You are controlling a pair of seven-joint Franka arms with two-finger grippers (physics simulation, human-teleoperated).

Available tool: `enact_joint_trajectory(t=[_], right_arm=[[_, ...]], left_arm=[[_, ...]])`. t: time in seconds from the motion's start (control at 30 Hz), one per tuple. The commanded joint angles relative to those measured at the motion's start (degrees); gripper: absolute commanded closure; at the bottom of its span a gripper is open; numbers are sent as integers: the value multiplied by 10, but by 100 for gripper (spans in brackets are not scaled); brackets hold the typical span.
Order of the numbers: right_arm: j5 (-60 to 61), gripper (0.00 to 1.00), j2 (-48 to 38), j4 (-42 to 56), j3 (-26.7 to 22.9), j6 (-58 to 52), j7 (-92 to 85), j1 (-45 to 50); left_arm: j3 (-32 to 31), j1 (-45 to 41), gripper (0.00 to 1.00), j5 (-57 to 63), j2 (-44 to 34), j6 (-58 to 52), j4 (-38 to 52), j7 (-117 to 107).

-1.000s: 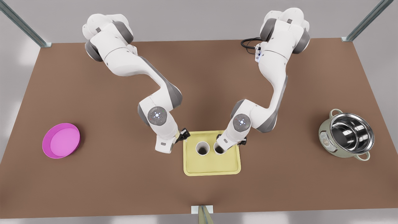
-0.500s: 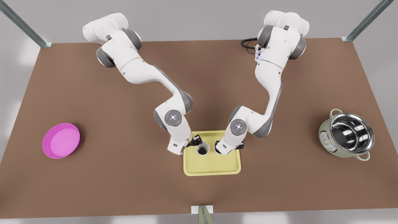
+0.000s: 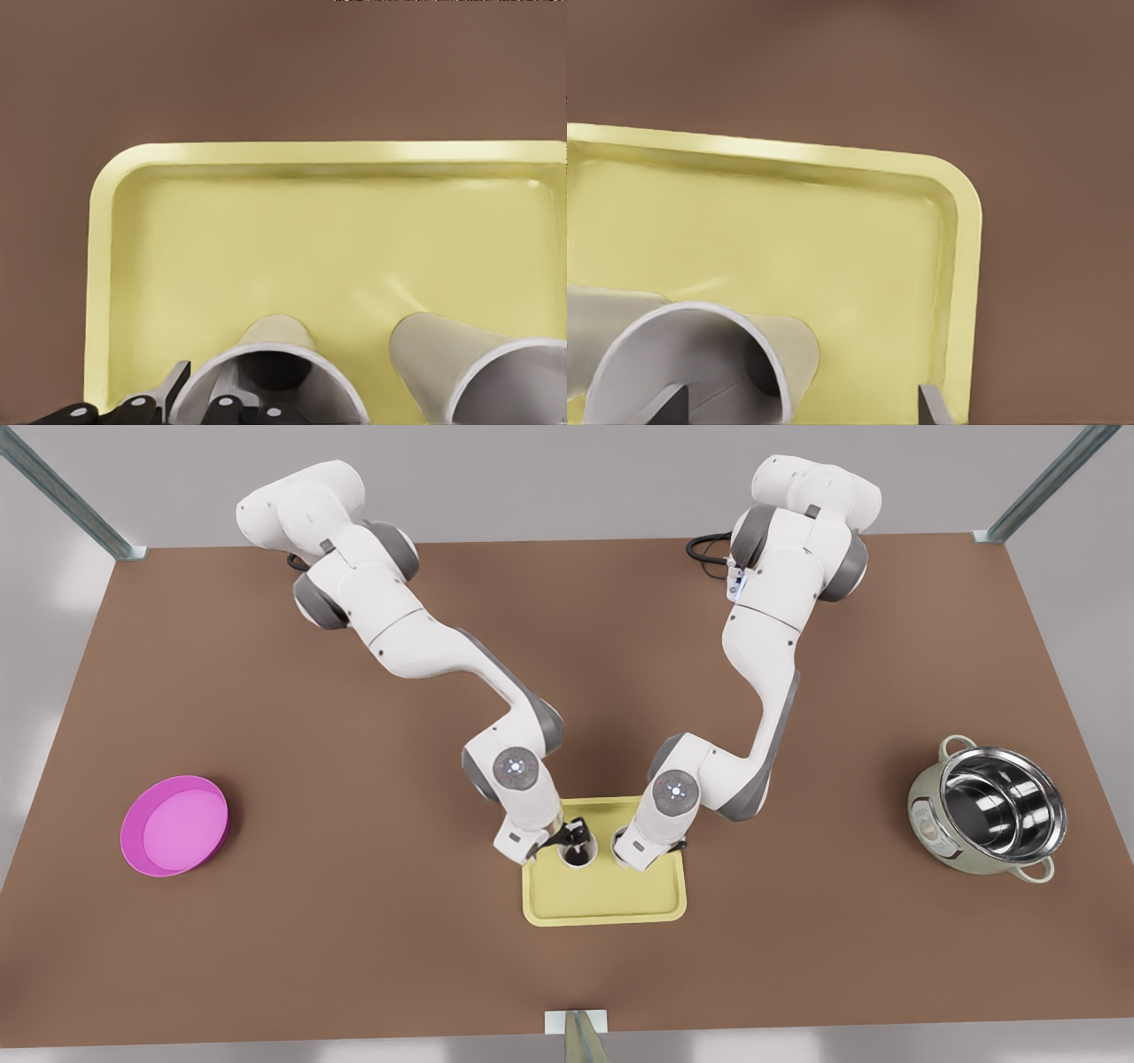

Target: Use the left arm to pick up the white IKEA cup from the tray and place it on the middle-left position; use the right arm to pick up the white IKEA cup from the tray and place it on the middle-right position

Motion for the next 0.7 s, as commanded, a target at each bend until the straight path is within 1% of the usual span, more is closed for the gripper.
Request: enact_joint_trajectory(t=[0.0, 0.07, 0.17, 0.2, 0.27, 0.3, 0.33, 0.37, 0.4, 0.43, 0.47, 0.5, 0.53, 0.57, 0.63, 0.67], right_arm=[[0, 3, 1, 1, 0, 12, 87, 4], [0, 5, 1, 0, 0, 14, 86, 4], [0, 9, 9, 0, -2, 14, 86, 4], [0, 11, 11, 0, -3, 15, 86, 4], [0, 14, 16, 0, -1, 15, 86, 5], [0, 15, 16, 0, 0, 15, 86, 5], [0, 19, 16, 0, -1, 15, 87, 8], [0, 24, 16, 0, -1, 15, 89, 8], [1, 32, 17, 0, -2, 15, 89, 8], [0, 35, 16, 0, -2, 15, 89, 8], [1, 38, 16, 0, -2, 15, 89, 8], [1, 42, 16, 0, -3, 15, 89, 8], [1, 45, 16, 0, -3, 14, 89, 8], [1, 48, 16, 0, -3, 14, 89, 8], [2, 57, 16, 0, -3, 13, 90, 8], [2, 61, 16, 0, -3, 12, 89, 8]], left_arm=[[-1, 0, 78, -6, -2, -2, 0, -35], [-1, 0, 83, -6, -2, -2, 0, -35], [2, 7, 85, -13, -13, -8, 0, -29], [5, 11, 85, -13, -26, -48, 1, -23], [3, 30, 85, -12, -54, -79, -8, 4], [3, 39, 85, -11, -76, -79, -36, 25], [3, 62, 85, -12, -122, -67, -98, 73], [3, 93, 85, -12, -163, -63, -148, 144], [2, 130, 85, -13, -191, -63, -181, 217], [2, 163, 85, -32, -210, -61, -204, 289], [3, 192, 85, -42, -235, -21, -254, 354], [3, 221, 85, -42, -267, 53, -330, 401], [3, 247, 85, -42, -275, 79, -354, 456], [3, 284, 85, -42, -271, 101, -354, 522], [3, 298, 85, -43, -258, 142, -354, 546], [3, 302, 85, -85, -255, 154, -355, 553]])
